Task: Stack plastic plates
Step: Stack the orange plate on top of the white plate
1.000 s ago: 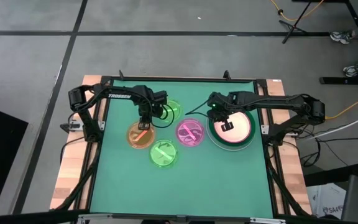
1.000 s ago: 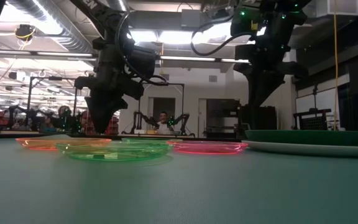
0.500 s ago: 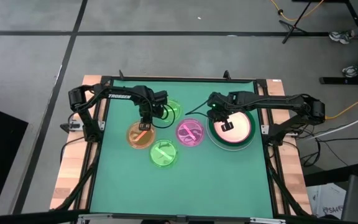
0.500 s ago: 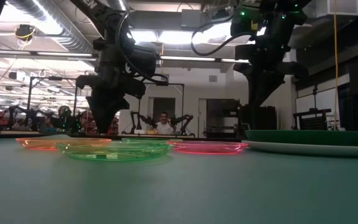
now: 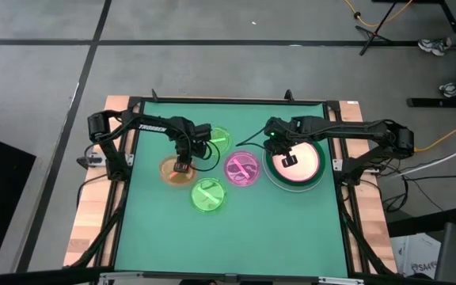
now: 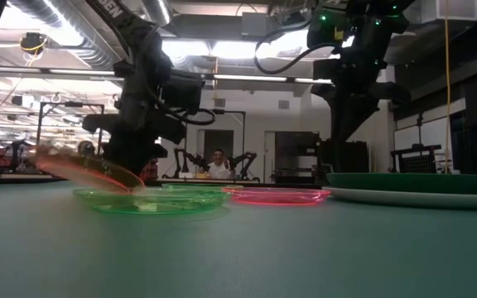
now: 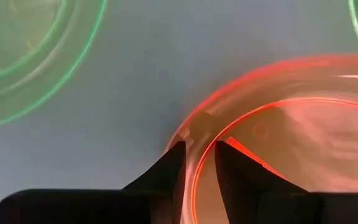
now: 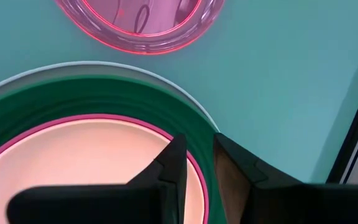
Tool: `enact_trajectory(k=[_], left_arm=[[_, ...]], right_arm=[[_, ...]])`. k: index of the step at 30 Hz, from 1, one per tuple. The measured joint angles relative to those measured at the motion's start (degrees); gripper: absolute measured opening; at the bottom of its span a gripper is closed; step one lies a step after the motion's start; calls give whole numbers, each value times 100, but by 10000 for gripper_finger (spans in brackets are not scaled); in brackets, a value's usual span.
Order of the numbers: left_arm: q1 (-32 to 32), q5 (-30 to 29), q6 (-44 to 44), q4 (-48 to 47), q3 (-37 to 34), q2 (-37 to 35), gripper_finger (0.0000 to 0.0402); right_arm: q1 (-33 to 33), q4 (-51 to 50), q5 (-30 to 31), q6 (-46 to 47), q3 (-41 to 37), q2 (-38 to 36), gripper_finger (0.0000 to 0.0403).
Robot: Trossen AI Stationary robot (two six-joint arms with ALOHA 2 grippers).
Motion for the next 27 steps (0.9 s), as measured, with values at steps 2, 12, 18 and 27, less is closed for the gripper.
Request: enact_trajectory(k=[2, 12, 18, 27], left_arm=[[0, 12, -2, 96, -115, -26, 80], [4, 15, -20, 114, -181, -20, 80], [2, 6, -22, 114, -183, -15, 78], [4, -24, -68, 138, -187, -9, 19]], right_arm=[[1, 26, 0, 0, 0, 0, 69], [2, 36, 0, 0, 0, 0, 69], [2, 36, 0, 0, 0, 0, 69], [2, 36, 2, 0, 0, 0, 69]])
